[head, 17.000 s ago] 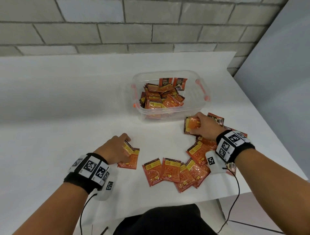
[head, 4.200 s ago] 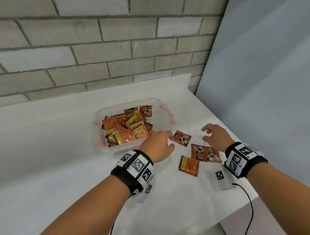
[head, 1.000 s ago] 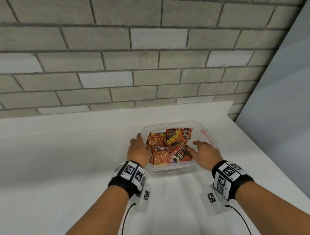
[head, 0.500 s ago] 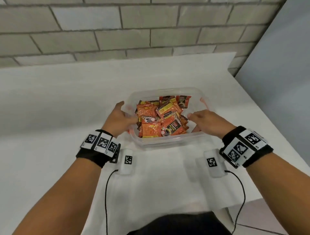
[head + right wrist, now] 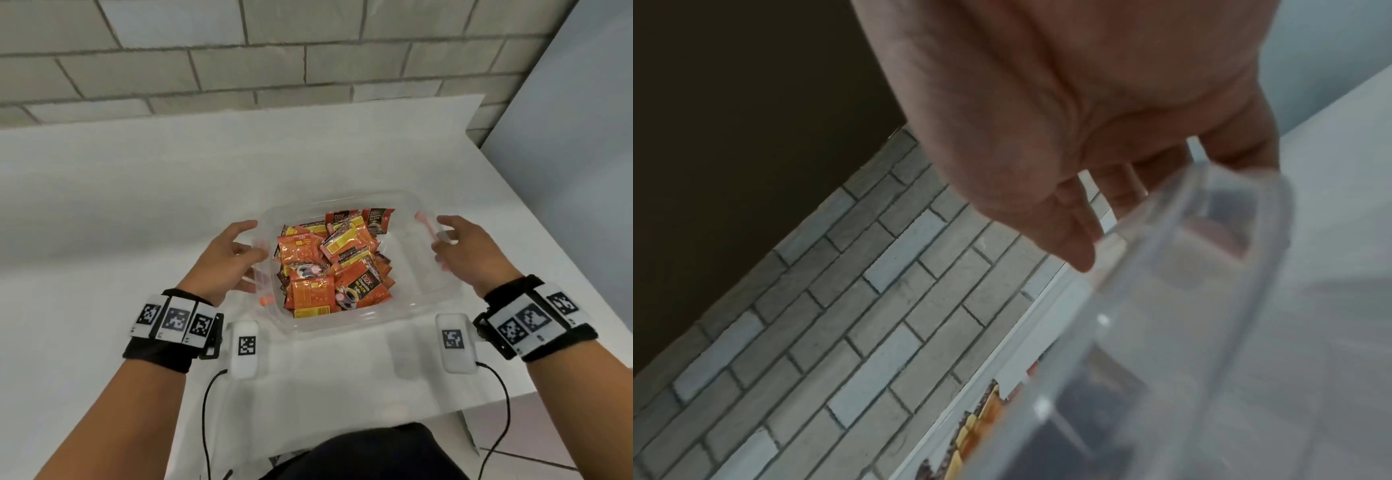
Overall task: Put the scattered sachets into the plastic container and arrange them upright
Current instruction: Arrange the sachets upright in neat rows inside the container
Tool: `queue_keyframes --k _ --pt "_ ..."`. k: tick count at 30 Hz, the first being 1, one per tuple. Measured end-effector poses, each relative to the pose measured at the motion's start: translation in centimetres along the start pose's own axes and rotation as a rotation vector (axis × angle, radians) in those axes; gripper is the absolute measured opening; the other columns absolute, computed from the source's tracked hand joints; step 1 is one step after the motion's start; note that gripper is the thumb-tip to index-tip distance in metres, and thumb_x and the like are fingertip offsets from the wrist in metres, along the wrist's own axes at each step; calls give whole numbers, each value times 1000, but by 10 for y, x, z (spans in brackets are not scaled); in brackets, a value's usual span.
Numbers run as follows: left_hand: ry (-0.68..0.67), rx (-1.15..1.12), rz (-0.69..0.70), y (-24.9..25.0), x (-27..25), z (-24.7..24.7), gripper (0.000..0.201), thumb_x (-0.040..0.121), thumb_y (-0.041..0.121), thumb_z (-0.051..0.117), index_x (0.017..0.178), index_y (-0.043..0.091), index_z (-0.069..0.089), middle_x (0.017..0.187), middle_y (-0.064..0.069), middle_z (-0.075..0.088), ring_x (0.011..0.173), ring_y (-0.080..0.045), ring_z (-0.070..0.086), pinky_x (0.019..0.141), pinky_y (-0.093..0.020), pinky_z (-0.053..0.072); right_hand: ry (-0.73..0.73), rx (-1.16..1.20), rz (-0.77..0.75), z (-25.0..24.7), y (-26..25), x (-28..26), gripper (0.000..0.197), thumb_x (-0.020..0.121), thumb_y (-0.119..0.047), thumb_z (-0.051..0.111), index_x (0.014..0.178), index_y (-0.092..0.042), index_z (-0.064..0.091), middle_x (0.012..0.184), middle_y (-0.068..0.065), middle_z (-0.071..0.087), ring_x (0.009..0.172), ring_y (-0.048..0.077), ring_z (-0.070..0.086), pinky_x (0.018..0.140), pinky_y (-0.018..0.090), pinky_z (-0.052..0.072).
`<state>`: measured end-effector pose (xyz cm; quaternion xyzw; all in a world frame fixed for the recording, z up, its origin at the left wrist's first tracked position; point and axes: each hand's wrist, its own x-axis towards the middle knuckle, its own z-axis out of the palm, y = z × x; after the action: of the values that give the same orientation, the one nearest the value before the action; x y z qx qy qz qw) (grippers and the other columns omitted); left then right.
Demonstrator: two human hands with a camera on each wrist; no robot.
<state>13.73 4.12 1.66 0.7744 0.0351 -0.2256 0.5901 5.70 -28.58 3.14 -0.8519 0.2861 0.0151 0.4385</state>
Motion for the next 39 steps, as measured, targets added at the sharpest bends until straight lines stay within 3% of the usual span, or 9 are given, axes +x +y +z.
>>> queue_keyframes --k 7,10,14,20,22,26,31,35,39 --pt "-85 -25 -41 -16 -19 -7 57 83 7 70 128 32 45 118 -11 59 77 -28 68 51 -33 53 -80 130 72 -17 17 -31 46 86 0 63 127 -20 52 101 10 62 77 32 67 65 37 54" --pt "-143 2 -44 -21 -26 -6 77 70 12 74 132 44 40 119 -4 58 82 -30 69 49 -35 53 -110 170 100 -25 22 -44 42 87 1 62 122 -21 55 101 12 63 79 34 68 69 41 55" --pt "-174 12 -42 -23 -32 -3 75 64 17 70 125 52 43 118 -5 60 83 -30 68 49 -35 53 -130 175 118 -27 23 -51 41 87 2 62 122 -19 55 101 14 62 79 33 67 72 44 57" --pt "-148 -15 -15 -25 -31 -4 57 88 14 65 128 50 44 119 0 61 93 -30 67 49 -35 54 104 -93 -97 -19 -3 -68 36 87 -25 65 122 -27 54 113 -4 56 97 17 55 66 29 48" --pt "-129 -55 -14 -24 -31 -4 49 90 22 63 128 48 47 118 -1 64 95 -30 67 47 -35 53 -11 10 -118 -5 -16 -78 30 87 -34 64 115 -30 57 109 -9 59 95 14 58 74 34 51" --pt "-117 -76 10 -24 -31 -2 48 89 17 64 124 48 51 116 0 66 90 -26 67 45 -32 52 -440 52 199 31 -30 -83 59 86 -61 47 139 -36 37 138 -8 47 121 16 46 101 42 39" --pt "-102 -103 17 -27 -32 -1 49 89 17 64 126 45 50 115 1 66 82 -20 68 46 -33 53 -470 116 421 54 -27 -60 77 80 -78 40 145 -37 29 151 -2 37 138 29 32 108 60 24" --pt "-98 -97 21 -27 -32 0 53 89 16 64 135 38 48 116 0 64 75 -14 68 46 -33 53 -479 159 376 80 -36 -65 63 86 -72 38 136 -34 40 132 -4 55 116 22 55 99 44 44" --pt "-111 -80 24 -24 -34 -1 56 89 17 64 138 35 45 118 0 63 77 -15 70 46 -35 55 -477 145 326 99 -42 -66 71 92 -62 40 151 -30 18 154 -5 30 138 23 32 115 40 24"
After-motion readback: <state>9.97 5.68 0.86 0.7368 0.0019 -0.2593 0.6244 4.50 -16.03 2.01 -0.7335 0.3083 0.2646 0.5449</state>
